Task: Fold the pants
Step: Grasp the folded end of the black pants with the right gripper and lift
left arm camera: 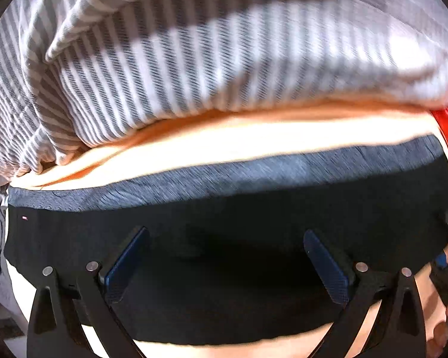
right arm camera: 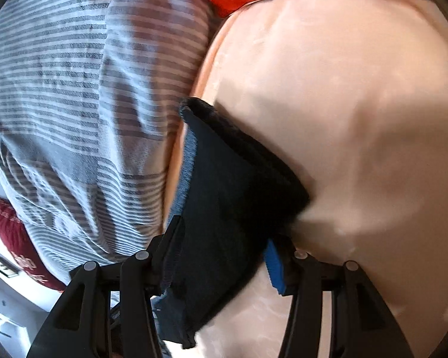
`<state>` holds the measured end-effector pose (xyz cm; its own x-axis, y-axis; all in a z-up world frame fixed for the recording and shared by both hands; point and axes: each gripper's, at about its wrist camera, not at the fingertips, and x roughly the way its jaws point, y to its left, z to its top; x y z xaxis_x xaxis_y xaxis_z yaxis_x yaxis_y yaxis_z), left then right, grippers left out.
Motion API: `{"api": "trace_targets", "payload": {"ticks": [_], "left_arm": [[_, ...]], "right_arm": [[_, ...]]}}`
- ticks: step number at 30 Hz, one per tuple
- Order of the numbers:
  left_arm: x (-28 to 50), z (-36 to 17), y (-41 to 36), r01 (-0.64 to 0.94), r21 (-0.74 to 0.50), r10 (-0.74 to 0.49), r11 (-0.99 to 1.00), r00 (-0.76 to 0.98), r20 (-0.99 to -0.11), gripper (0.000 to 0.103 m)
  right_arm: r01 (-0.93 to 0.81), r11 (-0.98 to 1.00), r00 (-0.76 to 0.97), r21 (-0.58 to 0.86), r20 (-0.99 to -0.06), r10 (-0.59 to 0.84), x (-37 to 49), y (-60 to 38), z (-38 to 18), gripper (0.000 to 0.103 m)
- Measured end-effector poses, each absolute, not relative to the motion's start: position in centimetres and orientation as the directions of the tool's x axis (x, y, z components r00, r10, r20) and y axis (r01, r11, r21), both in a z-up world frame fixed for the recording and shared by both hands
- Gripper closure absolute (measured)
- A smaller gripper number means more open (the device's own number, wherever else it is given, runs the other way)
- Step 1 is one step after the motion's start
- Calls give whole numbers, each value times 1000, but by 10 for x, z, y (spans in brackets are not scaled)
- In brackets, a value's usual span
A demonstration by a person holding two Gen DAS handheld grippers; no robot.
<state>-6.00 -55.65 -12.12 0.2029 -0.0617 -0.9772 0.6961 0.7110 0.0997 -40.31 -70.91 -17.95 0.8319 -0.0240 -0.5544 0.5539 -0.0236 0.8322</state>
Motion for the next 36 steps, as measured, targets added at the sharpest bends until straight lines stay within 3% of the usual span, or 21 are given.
{"api": "trace_targets", "payload": {"ticks": [4, 12, 13, 15, 16, 19, 28, 32, 36], "left_arm": [[-30, -126, -556, 605, 81, -58, 792, 206, -977, 0], [-31, -161, -576, 618, 145, -17, 772, 249, -968, 0], [-33, -162, -575, 615, 144, -33, 775, 266, -963, 0], [-39, -162, -573, 622, 158, -51, 767, 305, -951, 0], [-44, -161, -573, 631, 178, -59, 755, 336, -940, 0], [-56, -158, -576, 664, 236, -54, 710, 385, -921, 0], [-64, -119, -532, 666, 127, -77, 735, 269, -960, 0], [-81, -140, -519, 690, 141, -41, 710, 240, -970, 0], [-78, -145, -511, 683, 80, -94, 726, 213, -972, 0]], "right_arm": [[466, -32, 884, 884, -465, 39, -386, -716, -183, 48], [503, -34, 861, 864, -497, 111, -363, -719, -191, 52], [510, -33, 856, 860, -503, 121, -361, -719, -191, 55], [533, -29, 839, 845, -524, 148, -357, -720, -192, 74], [540, -29, 833, 841, -530, 157, -356, -720, -192, 90], [537, 8, 834, 843, -532, 145, -349, -716, -178, 90], [469, 144, 860, 871, -488, 149, -319, -697, -116, 89], [450, 190, 864, 873, -479, 157, -300, -685, -99, 89], [449, 250, 848, 858, -497, 183, -275, -665, -85, 89]]}}
